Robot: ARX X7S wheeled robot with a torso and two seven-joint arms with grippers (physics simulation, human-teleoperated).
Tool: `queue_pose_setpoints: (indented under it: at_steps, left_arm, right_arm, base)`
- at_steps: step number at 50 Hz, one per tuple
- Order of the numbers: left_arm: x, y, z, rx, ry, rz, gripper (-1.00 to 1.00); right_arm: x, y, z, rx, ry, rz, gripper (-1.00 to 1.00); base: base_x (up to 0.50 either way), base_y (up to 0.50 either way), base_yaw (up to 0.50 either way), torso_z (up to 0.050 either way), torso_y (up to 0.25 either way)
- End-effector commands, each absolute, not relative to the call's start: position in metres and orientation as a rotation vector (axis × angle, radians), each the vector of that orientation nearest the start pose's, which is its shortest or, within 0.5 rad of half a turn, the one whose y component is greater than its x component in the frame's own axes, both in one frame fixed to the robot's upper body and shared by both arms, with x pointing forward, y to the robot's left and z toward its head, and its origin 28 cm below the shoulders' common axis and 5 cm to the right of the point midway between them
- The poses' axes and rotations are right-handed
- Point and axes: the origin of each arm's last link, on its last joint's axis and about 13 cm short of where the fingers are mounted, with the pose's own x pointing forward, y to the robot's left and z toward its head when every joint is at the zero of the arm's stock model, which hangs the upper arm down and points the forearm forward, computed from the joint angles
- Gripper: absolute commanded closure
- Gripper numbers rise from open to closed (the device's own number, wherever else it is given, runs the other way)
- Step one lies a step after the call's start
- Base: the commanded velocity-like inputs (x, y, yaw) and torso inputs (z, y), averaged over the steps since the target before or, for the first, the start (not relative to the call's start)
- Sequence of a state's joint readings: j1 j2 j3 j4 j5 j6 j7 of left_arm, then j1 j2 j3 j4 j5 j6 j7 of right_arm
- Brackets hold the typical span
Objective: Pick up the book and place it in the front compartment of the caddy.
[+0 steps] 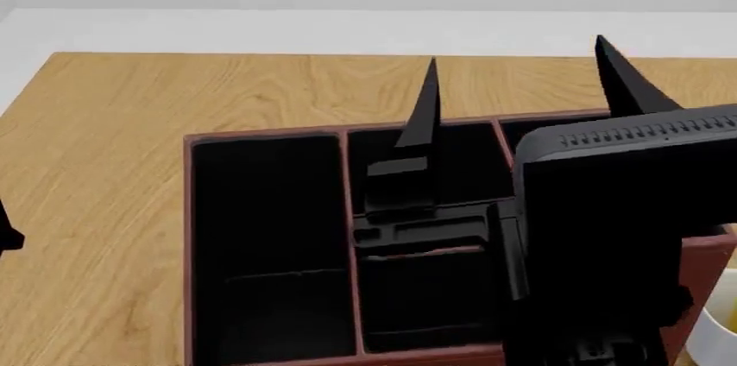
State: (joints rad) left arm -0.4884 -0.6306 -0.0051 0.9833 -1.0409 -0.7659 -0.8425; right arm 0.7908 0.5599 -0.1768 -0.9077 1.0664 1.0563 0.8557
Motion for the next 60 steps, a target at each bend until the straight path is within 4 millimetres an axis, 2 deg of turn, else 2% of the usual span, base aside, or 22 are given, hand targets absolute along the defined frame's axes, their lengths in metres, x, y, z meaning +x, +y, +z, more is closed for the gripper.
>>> queue_pose_setpoints:
  at_steps: [1, 5, 11, 21, 27, 34, 36, 37, 52, 54, 60]
  left_arm:
    - [0.174, 0.227, 0.24, -0.052, -0.413, 0.03, -1.0]
    - [0.174, 0.227, 0.241, -0.053, -0.417, 0.03, -1.0]
    - [0.172, 0.228, 0.242, -0.054, -0.422, 0.034, -1.0]
    - [0.169, 0.229, 0.243, -0.062, -0.431, 0.037, -1.0]
    - [0.167, 0.23, 0.243, -0.064, -0.434, 0.04, -1.0]
    - [0.168, 0.231, 0.243, -0.067, -0.438, 0.043, -1.0]
    - [0.167, 0.231, 0.244, -0.067, -0.439, 0.044, -1.0]
    - [0.166, 0.231, 0.244, -0.067, -0.439, 0.044, -1.0]
    - [0.165, 0.231, 0.244, -0.068, -0.439, 0.045, -1.0]
    - [0.165, 0.231, 0.244, -0.067, -0.438, 0.044, -1.0]
    - [0.163, 0.23, 0.244, -0.067, -0.438, 0.043, -1.0]
  right_arm:
    - [0.203, -0.117, 0.303, -0.224, -0.322, 0.145, -1.0]
    - [0.204, -0.125, 0.328, -0.249, -0.285, 0.211, -1.0]
    - [0.216, -0.121, 0.361, -0.313, -0.219, 0.278, -1.0]
    - [0.233, -0.126, 0.402, -0.462, -0.058, 0.365, -1.0]
    - [0.241, -0.13, 0.422, -0.623, 0.072, 0.44, -1.0]
    - [0.243, -0.129, 0.443, -0.929, 0.248, 0.54, -1.0]
    - [0.242, -0.127, 0.45, -0.902, 0.275, 0.585, -1.0]
    - [0.241, -0.127, 0.455, -0.957, 0.294, 0.602, -1.0]
    - [0.261, -0.119, 0.473, -1.148, 0.402, 0.73, -1.0]
    - [0.261, -0.116, 0.47, -1.224, 0.424, 0.758, -1.0]
    - [0.259, -0.114, 0.465, -1.262, 0.502, 0.83, -1.0]
  base:
    - [0.0, 0.0, 0.0, 0.0, 0.0]
    - [0.0, 0.0, 0.0, 0.0, 0.0]
    - [0.0, 0.0, 0.0, 0.0, 0.0]
    - [0.0, 0.0, 0.0, 0.0, 0.0]
    - [0.0, 0.0, 0.0, 0.0, 0.0]
    - [0.0, 0.0, 0.0, 0.0, 0.0]
    - [0.0, 0.0, 0.0, 0.0, 0.0]
    - [0.0, 0.0, 0.0, 0.0, 0.0]
    - [0.0, 0.0, 0.0, 0.0, 0.0]
    - [0.0, 0.0, 0.0, 0.0, 0.0]
    - [0.0, 0.0, 0.0, 0.0, 0.0]
